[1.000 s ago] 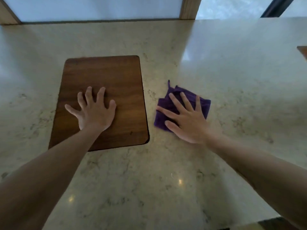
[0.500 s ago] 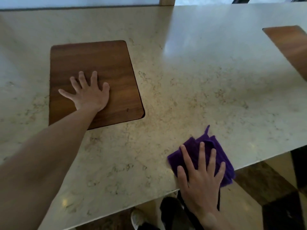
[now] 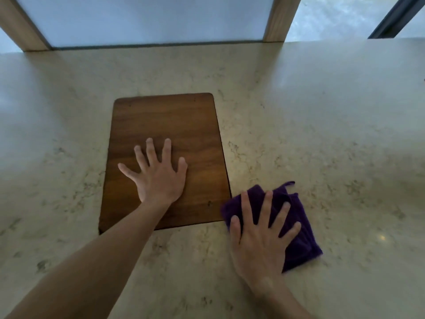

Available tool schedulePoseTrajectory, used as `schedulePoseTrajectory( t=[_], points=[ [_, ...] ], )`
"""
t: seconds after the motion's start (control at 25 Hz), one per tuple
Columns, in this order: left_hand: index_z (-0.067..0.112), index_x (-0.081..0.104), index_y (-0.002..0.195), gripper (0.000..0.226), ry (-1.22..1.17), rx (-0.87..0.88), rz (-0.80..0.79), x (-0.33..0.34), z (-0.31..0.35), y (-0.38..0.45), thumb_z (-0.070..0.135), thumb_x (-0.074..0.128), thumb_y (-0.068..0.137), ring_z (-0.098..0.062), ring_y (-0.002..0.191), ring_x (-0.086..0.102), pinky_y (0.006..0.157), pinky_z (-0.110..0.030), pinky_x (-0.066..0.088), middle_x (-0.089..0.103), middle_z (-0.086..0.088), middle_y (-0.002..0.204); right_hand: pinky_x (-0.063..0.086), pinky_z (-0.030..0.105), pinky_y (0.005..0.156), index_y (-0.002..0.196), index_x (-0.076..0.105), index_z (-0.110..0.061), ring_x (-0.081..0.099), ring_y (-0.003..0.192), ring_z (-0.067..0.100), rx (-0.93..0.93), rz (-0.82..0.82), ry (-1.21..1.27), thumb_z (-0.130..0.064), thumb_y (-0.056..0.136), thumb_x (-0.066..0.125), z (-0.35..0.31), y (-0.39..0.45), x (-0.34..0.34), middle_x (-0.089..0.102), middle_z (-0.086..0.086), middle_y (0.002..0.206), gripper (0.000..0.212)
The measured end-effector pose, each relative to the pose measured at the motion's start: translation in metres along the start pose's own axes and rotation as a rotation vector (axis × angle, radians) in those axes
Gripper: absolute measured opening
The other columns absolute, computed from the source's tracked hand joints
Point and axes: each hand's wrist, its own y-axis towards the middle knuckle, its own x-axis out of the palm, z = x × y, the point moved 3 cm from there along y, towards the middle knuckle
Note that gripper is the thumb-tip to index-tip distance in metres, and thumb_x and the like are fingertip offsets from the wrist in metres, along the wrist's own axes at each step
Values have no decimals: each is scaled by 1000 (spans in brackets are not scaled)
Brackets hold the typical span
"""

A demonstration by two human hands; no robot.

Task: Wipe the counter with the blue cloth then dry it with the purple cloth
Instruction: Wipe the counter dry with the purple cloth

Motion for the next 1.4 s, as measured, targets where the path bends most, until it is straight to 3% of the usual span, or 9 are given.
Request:
schedulePoseTrajectory(
  t=[0.2, 0.28, 0.4, 0.52, 0.64, 0.8, 1.0, 1.24, 1.4],
  points=[
    [41, -6, 154, 69, 79, -38, -25, 1, 0, 3, 67, 0, 91, -34, 152, -6, 112, -73, 6, -5, -3, 167, -1, 76, 112, 157, 3, -42, -7, 150, 50, -88, -3, 7, -59, 100, 8, -61, 148, -26, 0, 13, 168, 60],
    [40, 2, 156, 72, 92, -35, -14, 2, 0, 2, 68, -6, 90, -35, 152, 3, 112, -74, 9, 5, -6, 167, -7, 73, 113, 157, -5, -43, -16, 149, 48, -97, -2, 19, -61, 99, 6, -79, 223, -39, -10, 9, 168, 61],
    [36, 23, 155, 71, 107, -35, -20, 8, -2, 4, 67, 2, 93, -39, 147, 24, 106, -77, 19, 26, -9, 162, -8, 72, 113, 158, 1, -39, -12, 150, 48, -106, 23, 40, -60, 100, 9, -108, 344, -61, -7, 9, 169, 63],
    [34, 30, 153, 66, 128, -5, 36, 11, -4, 5, 64, 18, 95, -40, 145, 29, 103, -79, 23, 30, -10, 160, -7, 69, 116, 160, 4, -32, -7, 152, 43, -150, 23, 78, -57, 99, 15, -130, 443, -78, 0, 7, 169, 67],
    [33, 31, 153, 68, 131, 6, 48, 10, -4, 8, 63, 28, 92, -42, 145, 29, 103, -79, 22, 29, -11, 161, -3, 64, 119, 160, 9, -33, -2, 154, 35, -384, -37, 30, -54, 97, 18, -160, 493, -88, 5, -2, 169, 66],
    [36, 19, 155, 68, 113, -14, -15, 9, -3, 6, 65, 12, 95, -39, 150, 17, 109, -77, 14, 21, -9, 164, 0, 58, 122, 156, 11, -44, 1, 155, 25, -750, -62, -124, -53, 97, 19, -163, 469, -84, 6, -10, 169, 61],
    [44, -10, 152, 68, 93, -60, -53, 3, -3, 5, 69, -1, 90, -31, 152, -12, 114, -70, -1, -11, 0, 166, -3, 54, 122, 156, 6, -48, -3, 155, 21, -842, -74, -169, -58, 94, 18, -120, 366, -72, 4, -13, 168, 63],
    [39, 16, 153, 62, -76, -3, 32, -9, -1, -8, 60, 30, 97, -25, 152, 5, 117, -67, 2, 11, 1, 165, -8, 55, 121, 155, -1, -49, -9, 155, 21, -838, -84, -156, -62, 95, 15, -40, 188, -43, -2, -16, 168, 64],
    [29, 31, 150, 55, -224, 144, 174, -6, 1, -89, 44, 43, 98, -24, 149, 20, 122, -57, 5, 27, -1, 160, -11, 54, 121, 155, -7, -48, -15, 154, 21, -790, -130, -127, -62, 95, 15, 15, 52, -27, -9, -17, 167, 65]
  ],
)
